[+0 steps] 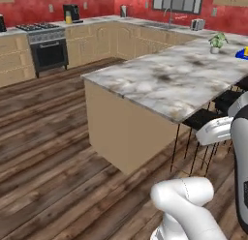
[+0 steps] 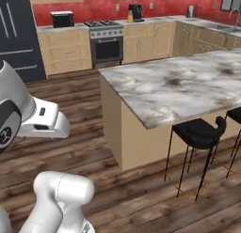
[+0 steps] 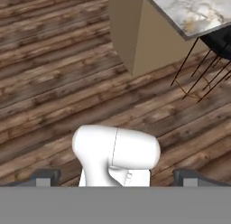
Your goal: There is a tray on the dining counter. Grab the cup, mug, and pitcher and place them on the tray. The pitcher may be placed next to the tray if it cannot fit the tray.
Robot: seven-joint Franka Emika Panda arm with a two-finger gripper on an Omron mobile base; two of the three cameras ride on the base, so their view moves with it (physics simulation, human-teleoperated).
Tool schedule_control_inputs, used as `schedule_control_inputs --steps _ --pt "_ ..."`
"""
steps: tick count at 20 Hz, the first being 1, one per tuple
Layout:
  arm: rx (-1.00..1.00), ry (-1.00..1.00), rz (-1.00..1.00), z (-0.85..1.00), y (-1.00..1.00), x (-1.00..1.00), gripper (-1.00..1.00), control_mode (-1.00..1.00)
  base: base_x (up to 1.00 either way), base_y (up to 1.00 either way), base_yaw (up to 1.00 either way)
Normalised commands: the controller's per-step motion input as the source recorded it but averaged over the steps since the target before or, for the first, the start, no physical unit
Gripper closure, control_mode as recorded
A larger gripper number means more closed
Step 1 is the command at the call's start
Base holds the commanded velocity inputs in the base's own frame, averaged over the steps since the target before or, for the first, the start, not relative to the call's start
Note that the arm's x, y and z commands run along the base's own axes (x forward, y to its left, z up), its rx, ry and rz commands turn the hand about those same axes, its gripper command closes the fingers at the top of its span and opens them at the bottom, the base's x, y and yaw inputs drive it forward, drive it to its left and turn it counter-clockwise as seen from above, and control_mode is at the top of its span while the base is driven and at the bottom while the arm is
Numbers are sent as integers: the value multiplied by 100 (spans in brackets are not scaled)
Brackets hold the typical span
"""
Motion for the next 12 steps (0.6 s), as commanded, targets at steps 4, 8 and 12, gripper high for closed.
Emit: schedule_control_inputs --steps 4,8,12 --pt "0 0 0 0 0 0 -100 100 0 100 -47" --pt "0 0 0 0 0 0 -100 100 0 100 -46" --pt "0 0 0 0 0 0 -100 100 0 100 -45"
